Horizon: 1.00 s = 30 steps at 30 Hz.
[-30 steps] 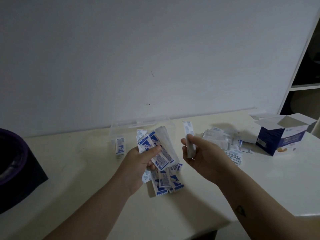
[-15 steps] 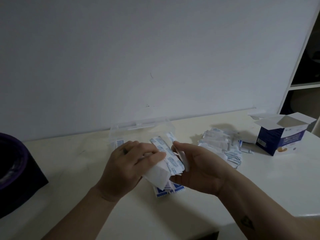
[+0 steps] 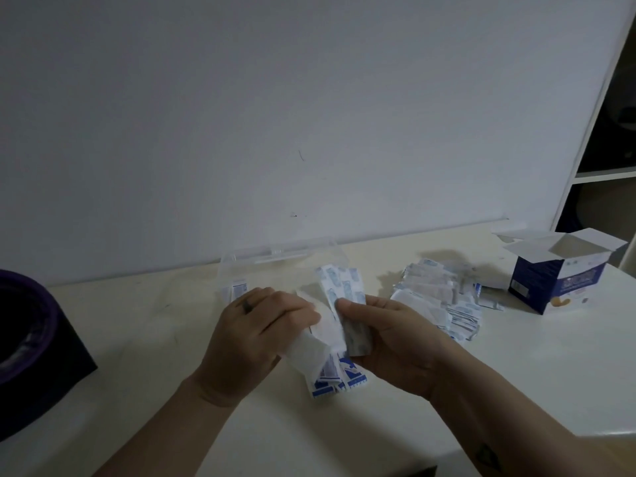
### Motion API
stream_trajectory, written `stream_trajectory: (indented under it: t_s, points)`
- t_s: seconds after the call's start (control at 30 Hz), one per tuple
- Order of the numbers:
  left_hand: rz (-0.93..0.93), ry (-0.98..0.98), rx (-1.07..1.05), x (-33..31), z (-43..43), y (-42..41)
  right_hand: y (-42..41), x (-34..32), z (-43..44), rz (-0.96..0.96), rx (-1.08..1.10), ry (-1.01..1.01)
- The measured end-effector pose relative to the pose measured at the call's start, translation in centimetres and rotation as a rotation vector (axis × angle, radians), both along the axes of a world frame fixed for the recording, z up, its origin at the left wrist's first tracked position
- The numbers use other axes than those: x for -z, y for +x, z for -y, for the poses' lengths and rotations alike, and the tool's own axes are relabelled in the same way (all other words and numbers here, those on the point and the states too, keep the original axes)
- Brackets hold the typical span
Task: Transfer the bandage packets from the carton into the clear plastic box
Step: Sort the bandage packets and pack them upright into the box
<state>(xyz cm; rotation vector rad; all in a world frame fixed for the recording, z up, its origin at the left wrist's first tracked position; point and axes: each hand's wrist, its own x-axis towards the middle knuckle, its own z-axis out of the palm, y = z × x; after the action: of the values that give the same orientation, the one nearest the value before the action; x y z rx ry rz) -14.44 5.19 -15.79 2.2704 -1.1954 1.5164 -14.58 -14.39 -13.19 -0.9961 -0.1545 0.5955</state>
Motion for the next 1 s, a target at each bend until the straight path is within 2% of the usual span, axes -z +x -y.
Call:
stream_trajectory:
  t_s: [0.1, 0.17, 0.23, 0.3, 0.37, 0.43, 0.53, 0.6, 0.7, 0.87, 1.0]
  points:
    - [-0.182, -0.207, 0.046, -0.3, 0.4, 0.0, 0.7, 0.2, 0.7, -0.017, 0.147, 0.001]
    - [-0.415, -0.568, 0.02, -1.4, 1.4, -0.4, 1.1, 0.1, 1.2, -0.017, 0.204, 0.048]
    - [-0.77, -0.96, -0.051, -2.1, 2.2, -0.1, 1.3, -0.1, 1.4, 0.003, 0.215, 0.068]
    - [-1.086, -1.113, -0.021, -1.9, 2.0, 0.5, 1.3, -0.3, 1.4, 0.034, 0.219, 0.06]
    - [-1.273, -1.161, 0.036, -1.8, 1.9, 0.5, 1.1, -0.5, 1.2, 0.087, 0.212, 0.027]
    - [-1.339, -1.162, 0.07, -1.6, 2.2, 0.3, 0.6, -0.7, 0.8, 0.214, 0.182, -0.072]
    - [-1.423, -1.215, 0.151, -2.0, 3.1, -0.1, -0.8, -0.9, -0.4, 0.468, 0.157, -0.388]
    - [-1.514, -1.285, 0.229, -2.3, 3.7, -0.3, -1.4, -0.6, -1.4, 0.556, 0.119, -0.492]
    - [-1.608, -1.353, 0.323, -2.2, 3.9, -0.6, -1.6, 0.1, -2.4, 0.605, 0.143, -0.542]
    - [-1.712, -1.434, 0.519, -2.3, 4.0, -1.2, -1.2, 0.5, -3.3, 0.541, 0.233, -0.511]
    - [-1.6, -1.624, 0.541, -2.0, 4.8, -1.2, -0.8, 0.7, -3.7, 0.498, 0.325, -0.445]
